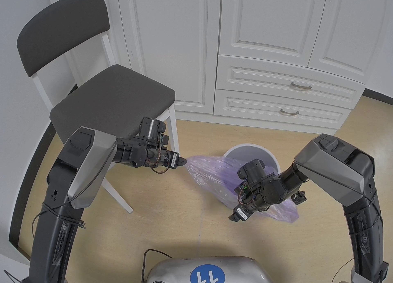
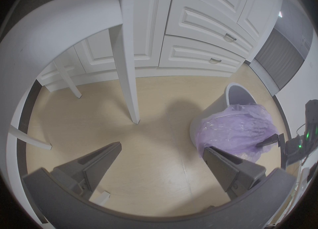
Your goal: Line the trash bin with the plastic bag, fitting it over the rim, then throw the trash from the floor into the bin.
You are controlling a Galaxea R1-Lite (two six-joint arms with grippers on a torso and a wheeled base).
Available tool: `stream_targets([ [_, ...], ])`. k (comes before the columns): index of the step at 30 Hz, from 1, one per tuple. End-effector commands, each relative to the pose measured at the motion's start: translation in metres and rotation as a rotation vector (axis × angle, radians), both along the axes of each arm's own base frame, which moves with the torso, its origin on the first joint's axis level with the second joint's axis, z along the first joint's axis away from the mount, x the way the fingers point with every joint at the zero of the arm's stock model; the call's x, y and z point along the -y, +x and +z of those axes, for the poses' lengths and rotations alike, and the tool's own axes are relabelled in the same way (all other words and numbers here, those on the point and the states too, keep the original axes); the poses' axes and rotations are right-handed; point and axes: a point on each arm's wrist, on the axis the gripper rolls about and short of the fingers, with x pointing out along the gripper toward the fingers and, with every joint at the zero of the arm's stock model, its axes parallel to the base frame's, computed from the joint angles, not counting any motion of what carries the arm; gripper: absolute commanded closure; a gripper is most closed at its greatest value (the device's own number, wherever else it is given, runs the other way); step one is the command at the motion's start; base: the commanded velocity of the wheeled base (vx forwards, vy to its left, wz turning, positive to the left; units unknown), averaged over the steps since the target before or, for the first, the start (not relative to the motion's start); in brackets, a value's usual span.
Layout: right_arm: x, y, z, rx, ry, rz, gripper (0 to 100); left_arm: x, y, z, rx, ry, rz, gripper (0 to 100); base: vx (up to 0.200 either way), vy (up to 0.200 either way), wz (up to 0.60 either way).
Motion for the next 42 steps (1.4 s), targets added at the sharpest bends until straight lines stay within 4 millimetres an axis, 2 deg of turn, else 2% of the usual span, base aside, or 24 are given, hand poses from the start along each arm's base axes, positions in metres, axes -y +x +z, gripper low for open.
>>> stream_targets([
  [1,0.002,0.004,0.007,0.024,0.013,-0.006,0,0.000,0.000,0.001,0.012,-0.004,0.001,0,0.000,0.000,0.00],
  [4,0.000,0.006,0.011,0.056,0.031,-0.007,0,0.001,-0.001,0.001,0.012,-0.008,-0.003,0,0.000,0.000,0.00],
  [10,0.006,0.012,0.028,0.126,0.071,-0.028,0,0.027,-0.005,0.001,0.063,-0.109,0.002,0,0.000,0.000,0.00],
  [16,0.017,0.020,0.041,0.189,0.101,-0.062,0,0.030,-0.002,-0.003,0.091,-0.150,0.015,0,0.000,0.000,0.00],
  [29,0.042,0.055,0.064,0.360,0.163,-0.149,0,0.034,-0.001,-0.011,0.095,-0.150,0.012,0,0.000,0.000,0.00],
  [34,0.044,0.051,0.061,0.347,0.147,-0.146,0,0.034,-0.001,-0.011,0.104,-0.151,0.011,0,0.000,0.000,0.00],
  [38,0.043,0.038,0.056,0.312,0.112,-0.114,0,0.033,-0.001,-0.011,0.104,-0.149,0.012,0,0.000,0.000,0.00],
  [42,0.045,0.039,0.050,0.310,0.074,-0.091,0,0.033,-0.001,-0.010,0.107,-0.152,0.014,0,0.000,0.000,0.00],
])
